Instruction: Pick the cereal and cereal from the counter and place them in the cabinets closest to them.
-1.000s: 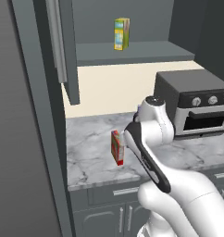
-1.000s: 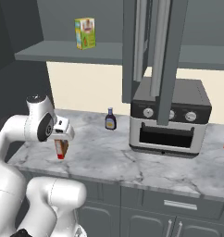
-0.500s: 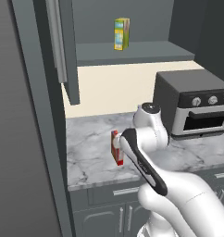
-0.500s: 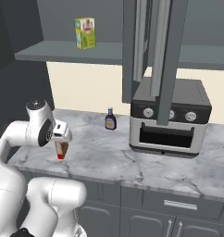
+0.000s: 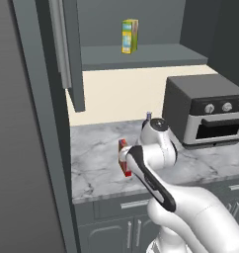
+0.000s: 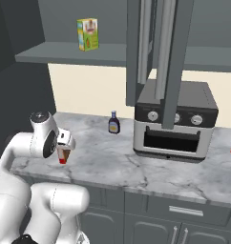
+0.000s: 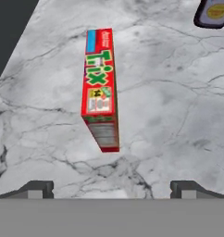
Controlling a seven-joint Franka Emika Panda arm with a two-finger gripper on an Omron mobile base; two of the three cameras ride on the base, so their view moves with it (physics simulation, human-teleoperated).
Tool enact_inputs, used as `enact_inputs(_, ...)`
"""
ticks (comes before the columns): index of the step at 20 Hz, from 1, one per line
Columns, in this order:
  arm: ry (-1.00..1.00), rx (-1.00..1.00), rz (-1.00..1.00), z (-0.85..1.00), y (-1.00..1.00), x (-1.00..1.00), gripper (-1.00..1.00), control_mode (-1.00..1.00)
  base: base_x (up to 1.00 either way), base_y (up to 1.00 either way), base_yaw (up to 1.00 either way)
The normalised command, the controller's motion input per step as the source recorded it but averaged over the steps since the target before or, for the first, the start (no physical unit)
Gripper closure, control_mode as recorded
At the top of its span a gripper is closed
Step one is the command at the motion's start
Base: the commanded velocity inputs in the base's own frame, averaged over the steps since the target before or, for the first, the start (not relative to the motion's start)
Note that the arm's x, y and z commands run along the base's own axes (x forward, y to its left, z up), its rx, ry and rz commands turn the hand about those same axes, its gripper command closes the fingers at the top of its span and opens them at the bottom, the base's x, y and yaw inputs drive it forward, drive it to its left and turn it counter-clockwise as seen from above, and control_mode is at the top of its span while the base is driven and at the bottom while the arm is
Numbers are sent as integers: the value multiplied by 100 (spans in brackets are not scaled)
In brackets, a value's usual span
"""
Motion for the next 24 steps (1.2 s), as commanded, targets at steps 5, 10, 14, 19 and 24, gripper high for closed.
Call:
enact_inputs(5, -6, 0, 0, -18, 0, 23, -100, -100, 0, 0, 0)
enact_inputs(10, -3, 0, 0, -13, 2, 29, -100, -100, 0, 0, 0)
enact_inputs(14, -1, 0, 0, -11, 7, 21, -100, -100, 0, 0, 0)
enact_inputs(19, 0, 0, 0, -13, 10, 8, -100, -100, 0, 0, 0)
enact_inputs(24, -2, 0, 0, -11, 9, 4, -100, -100, 0, 0, 0)
